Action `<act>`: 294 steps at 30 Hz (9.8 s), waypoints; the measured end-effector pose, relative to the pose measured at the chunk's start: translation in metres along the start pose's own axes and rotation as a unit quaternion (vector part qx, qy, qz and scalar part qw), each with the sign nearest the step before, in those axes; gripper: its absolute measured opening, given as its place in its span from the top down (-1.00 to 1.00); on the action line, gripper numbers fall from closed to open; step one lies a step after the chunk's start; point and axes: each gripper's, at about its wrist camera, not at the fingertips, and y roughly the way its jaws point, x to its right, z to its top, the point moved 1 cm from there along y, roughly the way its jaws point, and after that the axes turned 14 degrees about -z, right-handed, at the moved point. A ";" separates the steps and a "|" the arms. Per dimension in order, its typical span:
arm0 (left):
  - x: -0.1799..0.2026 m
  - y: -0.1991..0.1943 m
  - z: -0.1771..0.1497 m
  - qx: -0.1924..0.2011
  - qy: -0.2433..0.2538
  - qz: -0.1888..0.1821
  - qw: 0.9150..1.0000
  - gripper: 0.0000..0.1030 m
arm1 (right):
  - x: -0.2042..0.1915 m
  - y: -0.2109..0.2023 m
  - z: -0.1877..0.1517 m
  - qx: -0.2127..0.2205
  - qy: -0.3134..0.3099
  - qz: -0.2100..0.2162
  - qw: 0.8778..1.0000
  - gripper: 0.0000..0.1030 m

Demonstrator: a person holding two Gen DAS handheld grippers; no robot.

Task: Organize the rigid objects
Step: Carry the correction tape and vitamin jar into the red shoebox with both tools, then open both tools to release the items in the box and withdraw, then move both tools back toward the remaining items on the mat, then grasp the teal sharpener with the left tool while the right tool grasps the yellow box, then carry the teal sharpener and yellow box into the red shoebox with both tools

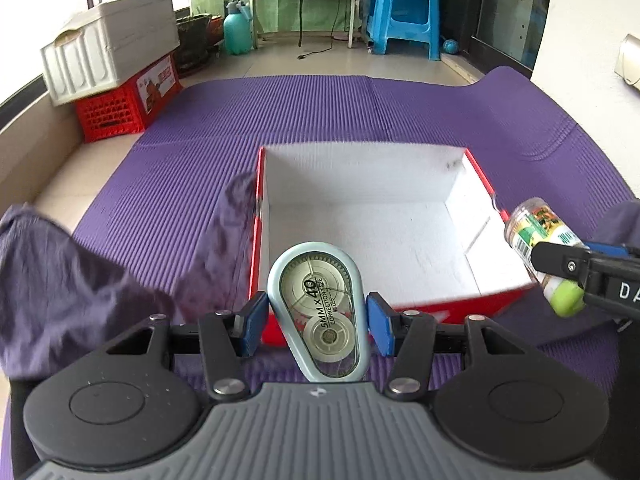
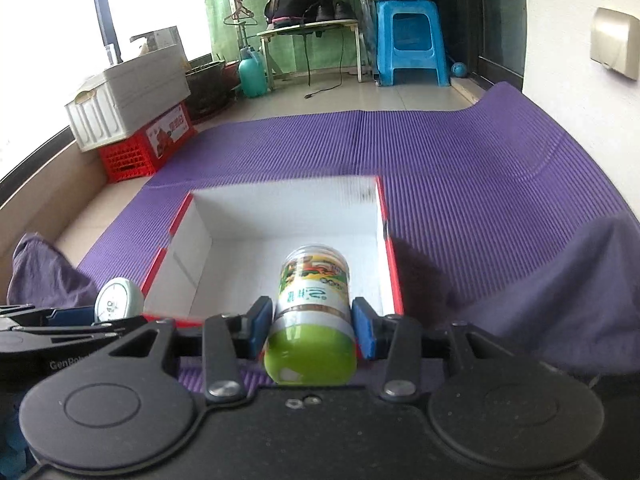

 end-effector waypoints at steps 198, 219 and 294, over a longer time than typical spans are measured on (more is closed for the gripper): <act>-0.026 -0.019 -0.234 -0.104 -0.151 0.044 0.982 0.39 | -0.022 -0.019 -0.215 -0.179 -0.058 0.071 0.980 0.44; 0.017 -0.054 -0.174 -0.065 -0.102 -0.030 0.992 0.39 | 0.005 -0.063 -0.163 -0.105 -0.010 0.086 0.991 0.45; -0.051 0.201 0.052 -0.138 -0.039 0.006 0.990 0.38 | -0.072 0.165 -0.003 -0.104 -0.112 0.015 0.988 0.45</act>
